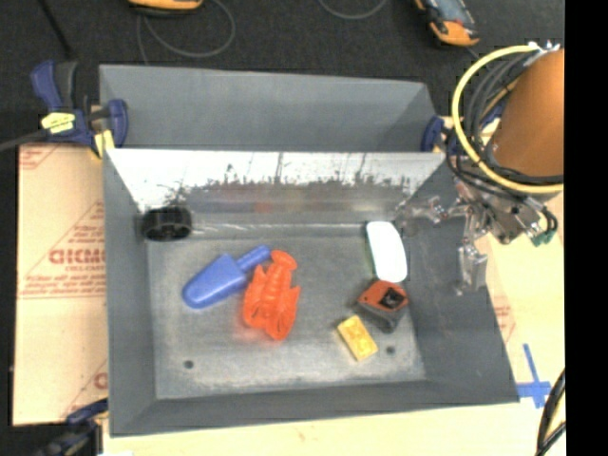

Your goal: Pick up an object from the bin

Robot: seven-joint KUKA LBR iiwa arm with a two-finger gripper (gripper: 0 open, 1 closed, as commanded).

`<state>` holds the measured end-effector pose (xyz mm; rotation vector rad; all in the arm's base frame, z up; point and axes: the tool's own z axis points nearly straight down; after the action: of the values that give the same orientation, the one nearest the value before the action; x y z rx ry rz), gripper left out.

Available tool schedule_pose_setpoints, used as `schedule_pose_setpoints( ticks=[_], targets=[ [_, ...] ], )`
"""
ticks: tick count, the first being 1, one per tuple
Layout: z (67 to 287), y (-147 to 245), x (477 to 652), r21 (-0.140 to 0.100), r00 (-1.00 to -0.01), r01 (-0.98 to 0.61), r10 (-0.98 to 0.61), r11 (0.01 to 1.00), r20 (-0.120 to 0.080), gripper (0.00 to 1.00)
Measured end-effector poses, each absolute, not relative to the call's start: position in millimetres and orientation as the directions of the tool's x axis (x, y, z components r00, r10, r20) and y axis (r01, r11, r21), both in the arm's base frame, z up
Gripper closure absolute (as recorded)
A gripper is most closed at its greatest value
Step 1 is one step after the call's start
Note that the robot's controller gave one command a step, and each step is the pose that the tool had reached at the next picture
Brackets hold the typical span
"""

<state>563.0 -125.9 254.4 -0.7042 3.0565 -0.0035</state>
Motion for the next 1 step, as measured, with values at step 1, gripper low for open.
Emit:
schedule_pose_setpoints(
  ticks=[1],
  targets=[
    [245.3, -125.4, 562.7, -0.002, -0.897, -0.442, -0.442, 0.897, -0.003, 0.0]
  ],
)
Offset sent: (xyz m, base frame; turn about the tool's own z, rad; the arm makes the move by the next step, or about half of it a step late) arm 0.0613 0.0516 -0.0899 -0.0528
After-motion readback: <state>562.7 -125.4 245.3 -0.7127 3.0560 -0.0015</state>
